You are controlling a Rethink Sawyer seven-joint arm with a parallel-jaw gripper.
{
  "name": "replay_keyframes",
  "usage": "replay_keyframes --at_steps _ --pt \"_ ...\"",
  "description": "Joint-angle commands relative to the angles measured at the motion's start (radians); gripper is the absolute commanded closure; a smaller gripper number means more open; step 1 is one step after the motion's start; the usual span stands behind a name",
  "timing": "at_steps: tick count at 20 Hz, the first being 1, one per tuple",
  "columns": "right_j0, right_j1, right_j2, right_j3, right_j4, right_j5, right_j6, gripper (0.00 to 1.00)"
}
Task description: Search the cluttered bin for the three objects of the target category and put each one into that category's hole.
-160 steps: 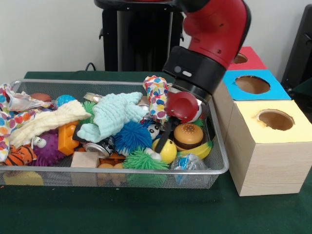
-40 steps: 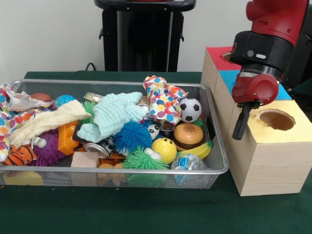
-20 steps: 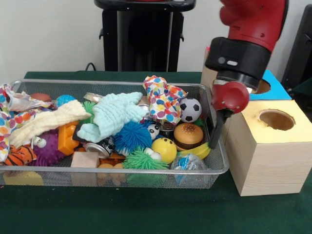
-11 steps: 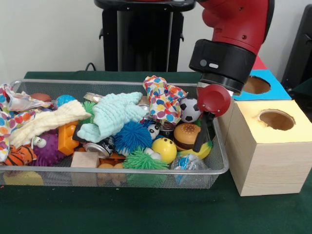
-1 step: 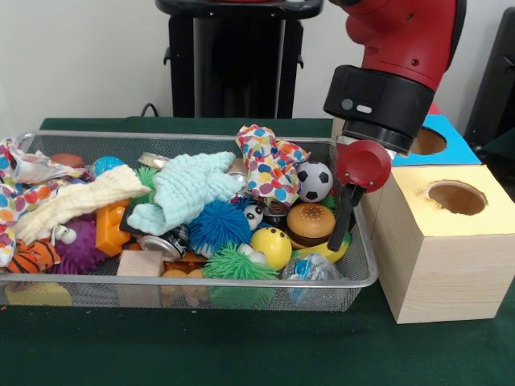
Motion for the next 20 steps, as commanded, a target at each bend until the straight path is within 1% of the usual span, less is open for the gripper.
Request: replay_keyframes --at_steps 1,8,13,16,20 --pt "-0.014 0.007 0.111 0.039 -0.008 0.110 0.065 0.00" --pt "-0.012 -0.001 0.108 0.035 -0.037 0.091 0.035 0.00" --pt "0.029 -0.015 0.081 0.006 -0.106 0.102 -0.044 0.00" --pt "0.026 -0.024 0.094 0.010 -0.112 0.107 -0.046 0.00" --pt "0.016 -0.019 0.103 0.003 -0.145 0.085 -0.064 0.00"
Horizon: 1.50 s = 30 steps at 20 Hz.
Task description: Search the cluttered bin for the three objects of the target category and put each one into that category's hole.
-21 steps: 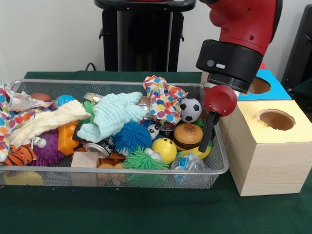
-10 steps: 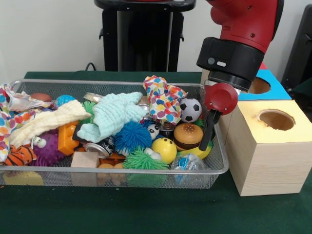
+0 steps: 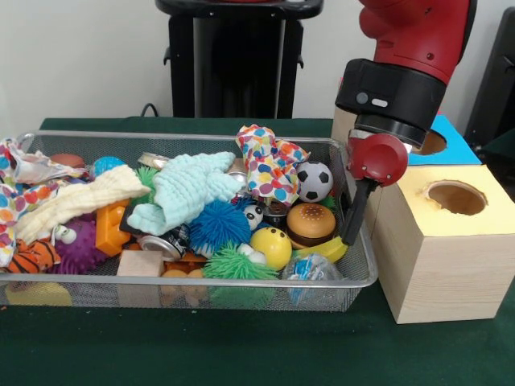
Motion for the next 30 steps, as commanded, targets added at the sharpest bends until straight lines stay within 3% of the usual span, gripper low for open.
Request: replay_keyframes --at_steps 1,12,20,27,30 --pt "-0.013 -0.012 0.103 0.003 -0.091 0.081 -0.061 0.00" --pt "0.014 -0.009 0.113 -0.047 -0.172 0.091 -0.111 0.00" --pt "0.027 -0.020 0.137 -0.086 -0.291 0.075 -0.213 0.00" --pt "0.050 -0.016 0.132 -0.102 -0.328 0.092 -0.168 0.00" --pt "0.005 -0.026 0.169 -0.050 -0.237 0.091 -0.017 0.00"
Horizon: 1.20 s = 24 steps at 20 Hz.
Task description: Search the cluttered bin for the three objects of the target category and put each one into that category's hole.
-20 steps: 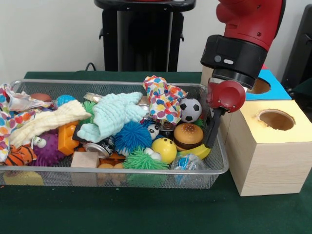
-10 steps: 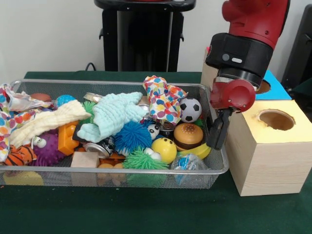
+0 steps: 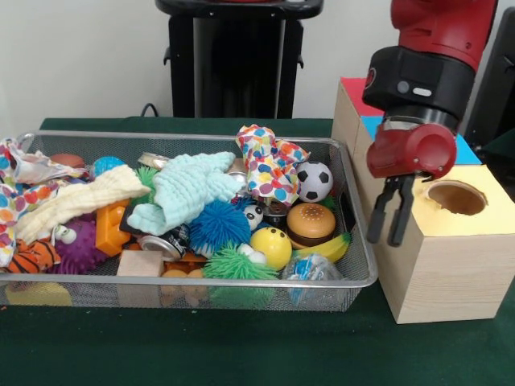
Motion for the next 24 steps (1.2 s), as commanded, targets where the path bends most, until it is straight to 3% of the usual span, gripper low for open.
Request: replay_keyframes --at_steps 1,8,14,24 --pt "-0.064 -0.016 0.170 0.052 0.047 0.091 0.012 0.00" --pt "-0.159 -0.013 0.280 0.122 0.168 0.042 0.128 0.00" --pt "-0.175 -0.004 0.290 0.125 0.217 0.032 0.162 0.00" --pt "-0.188 -0.028 0.273 0.160 0.225 0.000 0.155 0.00"
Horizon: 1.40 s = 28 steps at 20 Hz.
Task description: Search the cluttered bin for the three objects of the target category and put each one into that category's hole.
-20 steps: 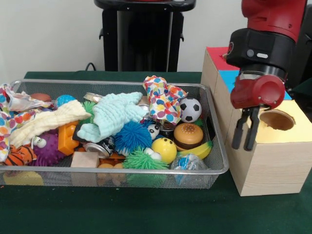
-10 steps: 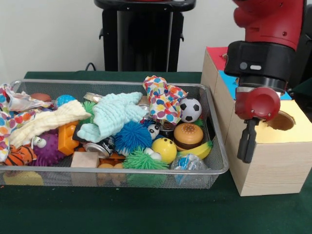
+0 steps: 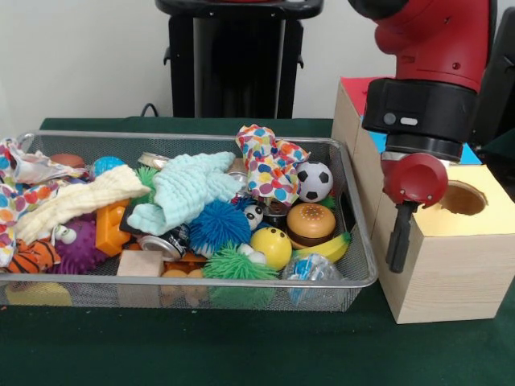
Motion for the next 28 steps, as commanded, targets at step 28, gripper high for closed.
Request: replay_keyframes --at_steps 28 --pt "-0.097 -0.163 0.091 0.273 -0.047 -0.075 0.101 0.00"
